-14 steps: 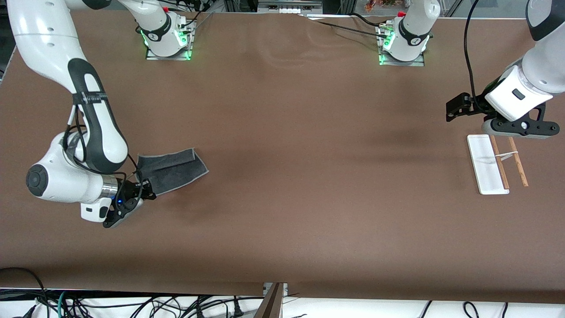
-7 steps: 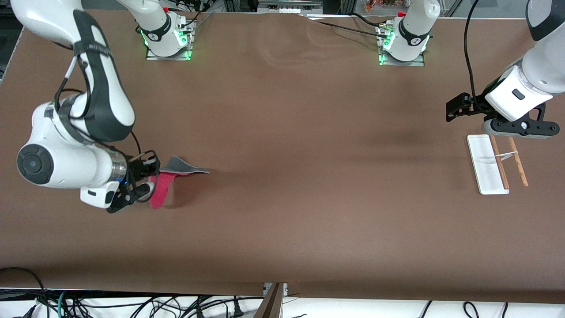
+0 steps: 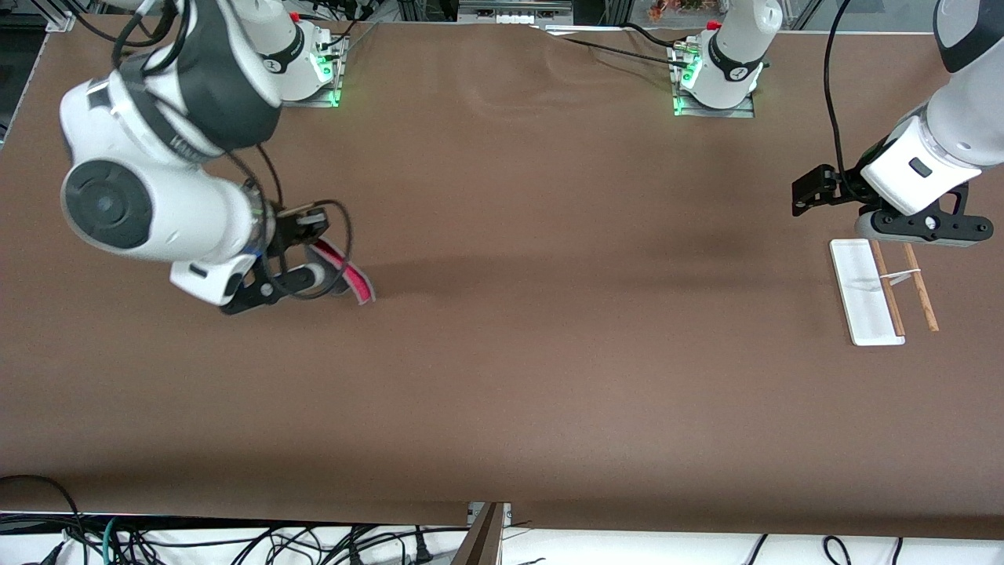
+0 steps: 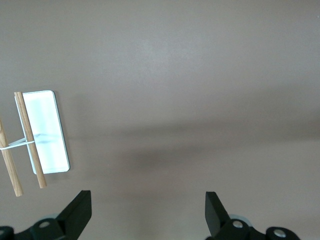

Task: Pass towel and hang on rack
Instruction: 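Lift the towel with the right gripper while the left gripper approaches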

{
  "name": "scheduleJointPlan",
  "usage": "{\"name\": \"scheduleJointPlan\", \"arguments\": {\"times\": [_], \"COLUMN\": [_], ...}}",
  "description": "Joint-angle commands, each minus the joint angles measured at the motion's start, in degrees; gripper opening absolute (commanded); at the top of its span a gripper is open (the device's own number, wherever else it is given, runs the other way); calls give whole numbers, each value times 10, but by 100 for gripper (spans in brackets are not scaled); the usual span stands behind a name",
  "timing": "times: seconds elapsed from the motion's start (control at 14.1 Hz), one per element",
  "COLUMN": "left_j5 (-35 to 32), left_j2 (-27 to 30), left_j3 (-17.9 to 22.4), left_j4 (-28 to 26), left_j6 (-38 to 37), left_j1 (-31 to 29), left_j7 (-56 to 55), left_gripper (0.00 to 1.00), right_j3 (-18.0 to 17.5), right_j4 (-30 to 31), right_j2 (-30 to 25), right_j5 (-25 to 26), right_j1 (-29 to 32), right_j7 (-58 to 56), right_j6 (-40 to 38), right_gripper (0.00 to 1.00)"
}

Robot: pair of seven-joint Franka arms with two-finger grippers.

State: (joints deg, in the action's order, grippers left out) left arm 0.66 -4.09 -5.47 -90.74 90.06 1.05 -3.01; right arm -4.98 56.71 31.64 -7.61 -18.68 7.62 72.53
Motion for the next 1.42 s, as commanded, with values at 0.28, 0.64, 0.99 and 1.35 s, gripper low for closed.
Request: {"name": "scheduleJointPlan", "arguments": {"times": [0.28, 0.64, 0.99, 1.35], "left_j5": [-2, 69, 78, 188], "left_j2": [-10, -15, -36, -57], "left_j3": [-4, -15, -52, -52], "left_j4": [17, 9, 12, 9], "left_j6": [-10, -87, -86, -5], "left_j1": [10, 29, 105, 111], "left_j7": [6, 8, 11, 139], "left_gripper": [100, 100, 100, 100], "right_j3": [1, -4, -62, -68], "right_j4": [-38, -39, -39, -39], "right_j2": [-11, -12, -11, -11], "right_j5": [-185, -279, -281, -278], "right_j1": [-61, -87, -94, -101], "right_j7": [267, 400, 500, 541], "right_j6": [40, 130, 219, 233], "right_gripper": [0, 0, 0, 0]}}
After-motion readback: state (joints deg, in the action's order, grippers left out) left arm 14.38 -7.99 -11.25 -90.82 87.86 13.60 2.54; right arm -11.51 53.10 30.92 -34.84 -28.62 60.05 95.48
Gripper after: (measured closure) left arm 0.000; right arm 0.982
